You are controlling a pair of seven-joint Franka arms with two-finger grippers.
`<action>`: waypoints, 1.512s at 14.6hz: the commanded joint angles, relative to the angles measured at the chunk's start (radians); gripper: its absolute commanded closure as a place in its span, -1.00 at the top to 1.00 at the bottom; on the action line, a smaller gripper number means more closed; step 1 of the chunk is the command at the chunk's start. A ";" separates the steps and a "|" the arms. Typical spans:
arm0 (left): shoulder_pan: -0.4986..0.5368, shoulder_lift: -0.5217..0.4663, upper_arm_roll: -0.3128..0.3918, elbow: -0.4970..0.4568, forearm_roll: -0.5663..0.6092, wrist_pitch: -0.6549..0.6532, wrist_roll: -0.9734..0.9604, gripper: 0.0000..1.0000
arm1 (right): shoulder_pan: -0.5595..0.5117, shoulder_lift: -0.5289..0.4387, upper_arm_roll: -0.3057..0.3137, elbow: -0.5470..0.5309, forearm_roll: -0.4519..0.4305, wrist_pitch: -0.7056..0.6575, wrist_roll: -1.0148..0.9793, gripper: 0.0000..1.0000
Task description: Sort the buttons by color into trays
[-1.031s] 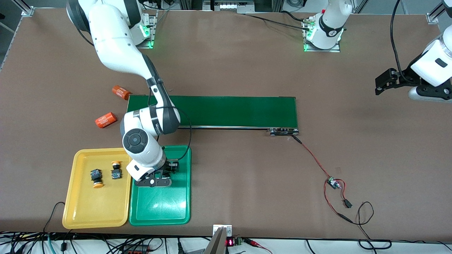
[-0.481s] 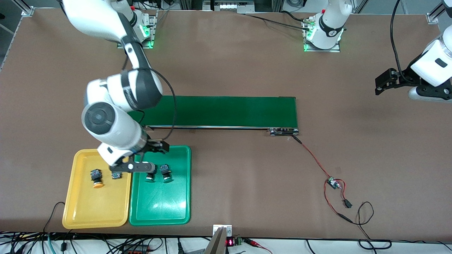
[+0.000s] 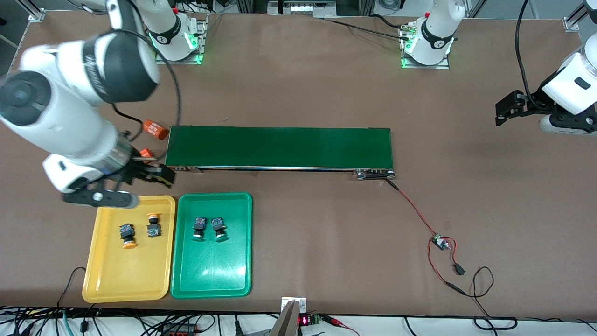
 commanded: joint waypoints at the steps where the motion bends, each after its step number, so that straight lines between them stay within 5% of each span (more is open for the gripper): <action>1: -0.002 0.012 -0.001 0.031 0.015 -0.020 0.020 1.00 | -0.022 -0.058 -0.013 -0.036 -0.020 -0.026 -0.067 1.00; 6: -0.002 0.014 -0.001 0.031 0.015 -0.020 0.020 1.00 | -0.176 -0.228 0.031 -0.294 -0.028 -0.008 -0.176 1.00; 11: -0.002 0.014 -0.001 0.031 0.015 -0.020 0.020 1.00 | -0.463 -0.321 0.284 -0.346 -0.048 0.018 -0.259 1.00; 13: -0.002 0.014 -0.001 0.031 0.015 -0.020 0.020 1.00 | -0.516 -0.392 0.340 -0.400 -0.084 0.014 -0.257 1.00; 18: -0.002 0.014 -0.001 0.031 0.015 -0.022 0.020 1.00 | -0.513 -0.461 0.343 -0.438 -0.097 -0.033 -0.260 1.00; 22: -0.002 0.014 -0.001 0.031 0.015 -0.020 0.020 1.00 | -0.513 -0.588 0.344 -0.608 -0.111 0.010 -0.265 1.00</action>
